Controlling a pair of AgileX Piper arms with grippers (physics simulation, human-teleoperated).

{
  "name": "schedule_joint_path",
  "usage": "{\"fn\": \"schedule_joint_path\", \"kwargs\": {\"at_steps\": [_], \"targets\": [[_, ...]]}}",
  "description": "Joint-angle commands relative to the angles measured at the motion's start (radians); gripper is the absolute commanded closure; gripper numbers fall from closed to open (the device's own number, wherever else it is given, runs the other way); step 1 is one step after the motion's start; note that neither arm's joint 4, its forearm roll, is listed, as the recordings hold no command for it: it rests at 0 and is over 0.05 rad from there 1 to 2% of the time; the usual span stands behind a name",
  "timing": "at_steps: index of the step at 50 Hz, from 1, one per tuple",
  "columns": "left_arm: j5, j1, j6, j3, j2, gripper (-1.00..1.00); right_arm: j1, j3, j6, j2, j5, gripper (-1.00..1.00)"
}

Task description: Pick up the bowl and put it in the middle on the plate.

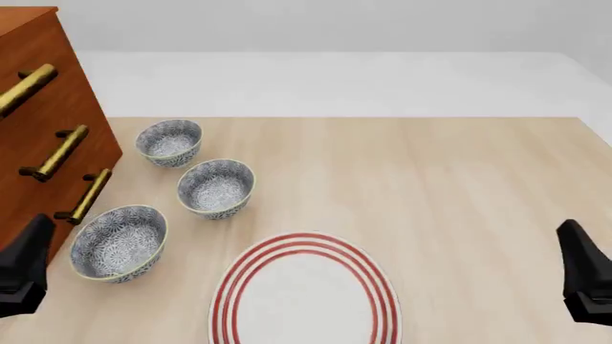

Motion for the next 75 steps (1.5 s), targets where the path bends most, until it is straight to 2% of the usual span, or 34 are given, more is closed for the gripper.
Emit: {"fn": "schedule_joint_path", "kwargs": {"at_steps": [1, 3, 4, 6, 9, 12, 14, 18, 20, 22, 25, 27, 29, 31, 34, 36, 38, 41, 42, 43, 45, 46, 49, 52, 54, 58, 61, 62, 63, 64, 65, 69, 73, 75], "targets": [[-0.08, 0.003, -0.031, 0.042, 0.014, -1.0, 0.001, -0.006, -0.003, 0.001, 0.003, -1.0], [-0.09, -0.005, -0.036, 0.041, 0.031, -1.0, -0.001, -0.003, 0.013, 0.022, -0.006, -1.0], [-0.084, -0.021, 0.017, 0.039, 0.022, -1.0, -0.001, -0.004, 0.011, 0.021, -0.007, -1.0], [-0.079, -0.018, -0.022, 0.023, 0.038, -1.0, 0.001, -0.007, -0.007, 0.0, 0.001, -1.0], [-0.043, -0.021, -0.033, -0.009, 0.028, -1.0, -0.001, -0.004, 0.012, 0.022, -0.007, -1.0], [-0.01, -0.023, -0.049, -0.031, 0.012, -1.0, 0.0, -0.003, 0.003, 0.016, -0.01, -1.0], [0.012, -0.031, -0.044, -0.049, 0.004, -1.0, 0.001, -0.004, -0.005, 0.004, -0.004, -1.0], [0.042, -0.041, -0.062, -0.103, 0.021, -1.0, -0.001, -0.003, 0.013, 0.031, -0.015, -1.0], [0.065, -0.061, -0.038, -0.125, 0.015, -1.0, 0.001, -0.003, 0.0, 0.01, -0.006, -1.0], [0.067, -0.079, -0.023, -0.124, 0.023, -1.0, 0.001, -0.004, -0.004, 0.004, -0.003, -1.0], [0.066, -0.097, -0.042, -0.125, 0.048, -1.0, 0.0, -0.005, 0.013, 0.024, -0.007, -1.0], [0.067, -0.099, -0.043, -0.136, 0.076, -1.0, 0.001, -0.005, 0.004, 0.01, -0.001, -1.0], [0.064, -0.101, -0.082, -0.153, 0.126, -1.0, 0.001, -0.004, -0.004, 0.003, -0.002, -1.0], [0.083, -0.131, -0.035, -0.177, 0.149, -1.0, 0.001, -0.004, 0.004, 0.009, -0.001, -1.0], [0.097, -0.164, -0.026, -0.199, 0.18, -1.0, 0.0, -0.003, 0.011, 0.02, -0.008, -1.0], [0.112, -0.183, -0.003, -0.218, 0.199, -1.0, 0.002, -0.004, -0.005, 0.001, -0.001, -1.0], [0.111, -0.232, 0.013, -0.231, 0.25, -1.0, 0.001, -0.004, -0.002, 0.002, 0.001, -1.0], [0.147, -0.265, 0.003, -0.278, 0.27, -1.0, 0.0, -0.004, 0.012, 0.015, 0.0, -1.0], [0.154, -0.27, -0.011, -0.29, 0.294, -1.0, 0.0, -0.004, 0.01, 0.012, 0.002, -1.0], [0.177, -0.244, 0.015, -0.315, 0.31, -1.0, 0.001, -0.004, 0.002, 0.004, 0.002, -1.0], [0.197, -0.218, 0.013, -0.356, 0.324, -1.0, 0.002, -0.005, -0.003, 0.001, 0.002, -1.0], [0.198, -0.234, 0.0, -0.367, 0.334, -1.0, 0.001, -0.003, 0.0, 0.003, 0.001, -1.0], [0.203, -0.288, 0.044, -0.388, 0.393, -1.0, 0.0, -0.003, 0.011, 0.014, 0.0, -1.0], [0.218, -0.296, 0.075, -0.41, 0.412, -1.0, 0.002, -0.003, -0.003, 0.001, 0.0, -1.0], [0.23, -0.311, 0.034, -0.432, 0.428, -1.0, 0.001, -0.003, 0.0, 0.003, 0.0, -1.0], [0.234, -0.308, 0.04, -0.454, 0.452, -1.0, 0.001, -0.003, 0.008, 0.013, -0.002, -1.0], [0.226, -0.347, 0.083, -0.47, 0.508, -1.0, 0.002, -0.004, -0.001, 0.001, 0.002, -1.0], [0.222, -0.342, 0.13, -0.47, 0.51, -1.0, 0.001, -0.004, 0.003, 0.004, 0.003, -1.0], [0.208, -0.338, 0.231, -0.46, 0.528, -1.0, 0.001, -0.003, 0.011, 0.016, -0.003, -1.0], [0.209, -0.345, 0.202, -0.469, 0.552, -1.0, 0.001, -0.003, 0.011, 0.014, -0.001, -1.0], [0.222, -0.37, 0.107, -0.5, 0.6, -1.0, 0.001, -0.004, 0.008, 0.009, 0.003, -1.0], [0.211, -0.404, 0.155, -0.53, 0.695, -1.0, 0.001, -0.007, 0.007, 0.004, 0.01, -1.0], [0.202, -0.432, 0.138, -0.553, 0.735, -1.0, 0.001, -0.002, 0.003, 0.005, 0.0, -1.0], [0.183, -0.436, 0.158, -0.55, 0.757, -1.0, 0.002, -0.005, -0.002, 0.0, 0.005, -1.0]]}}
